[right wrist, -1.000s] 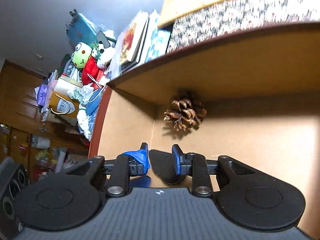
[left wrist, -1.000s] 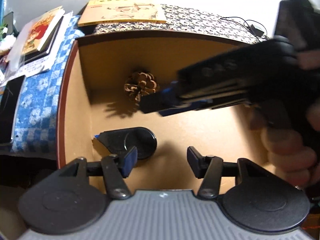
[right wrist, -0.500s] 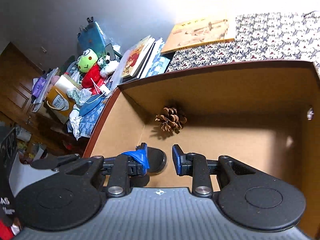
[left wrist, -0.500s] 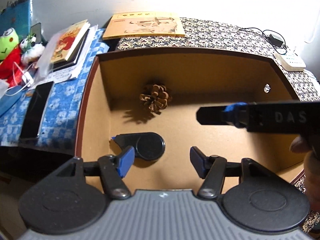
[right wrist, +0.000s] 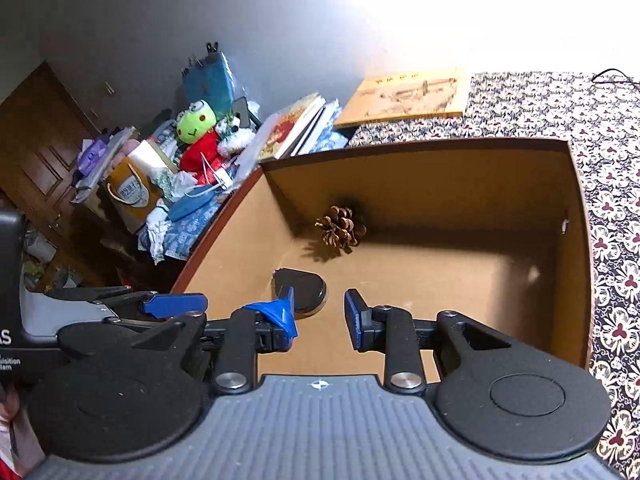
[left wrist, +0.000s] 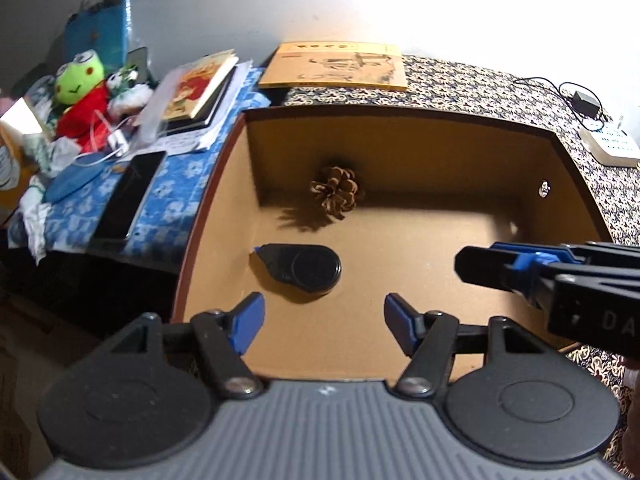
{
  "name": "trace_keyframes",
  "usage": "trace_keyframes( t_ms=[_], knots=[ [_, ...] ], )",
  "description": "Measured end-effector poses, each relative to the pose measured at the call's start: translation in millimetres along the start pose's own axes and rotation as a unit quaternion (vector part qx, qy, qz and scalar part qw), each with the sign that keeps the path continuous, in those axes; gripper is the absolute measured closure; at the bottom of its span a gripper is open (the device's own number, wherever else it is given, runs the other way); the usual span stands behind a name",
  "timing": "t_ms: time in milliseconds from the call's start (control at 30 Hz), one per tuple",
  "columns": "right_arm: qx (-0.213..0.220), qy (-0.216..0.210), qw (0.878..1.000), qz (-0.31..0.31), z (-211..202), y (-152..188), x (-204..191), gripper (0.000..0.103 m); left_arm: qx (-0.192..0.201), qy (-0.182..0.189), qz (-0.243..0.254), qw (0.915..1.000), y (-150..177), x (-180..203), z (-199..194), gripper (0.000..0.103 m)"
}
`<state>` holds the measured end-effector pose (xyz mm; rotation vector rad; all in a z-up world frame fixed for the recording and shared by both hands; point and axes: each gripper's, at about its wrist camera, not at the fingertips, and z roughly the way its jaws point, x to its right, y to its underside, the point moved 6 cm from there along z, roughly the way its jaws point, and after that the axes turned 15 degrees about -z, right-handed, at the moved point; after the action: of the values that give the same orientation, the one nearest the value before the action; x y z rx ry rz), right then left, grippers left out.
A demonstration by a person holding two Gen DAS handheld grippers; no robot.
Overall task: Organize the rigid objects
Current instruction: 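Withdraw the right tool up and out of the box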
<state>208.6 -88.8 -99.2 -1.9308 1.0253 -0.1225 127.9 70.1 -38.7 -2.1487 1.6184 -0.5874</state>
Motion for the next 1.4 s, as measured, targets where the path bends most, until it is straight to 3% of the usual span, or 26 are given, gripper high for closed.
trace_keyframes(
  t_ms=[433, 900, 1400],
  knots=[
    [0.033, -0.007, 0.999, 0.003, -29, 11, -15, 0.093, 0.03, -0.038, -0.025, 0.9985, 14, -2, -31, 0.036],
    [0.008, -0.018, 1.0, -0.023, -43, 20, -24, 0.093, 0.039, -0.061, -0.055, 0.9958, 27, -8, -47, 0.035],
    [-0.03, -0.038, 0.999, -0.02, -51, 52, -23, 0.092, 0.013, -0.068, -0.065, 0.9955, 53, 3, -43, 0.035]
  ],
)
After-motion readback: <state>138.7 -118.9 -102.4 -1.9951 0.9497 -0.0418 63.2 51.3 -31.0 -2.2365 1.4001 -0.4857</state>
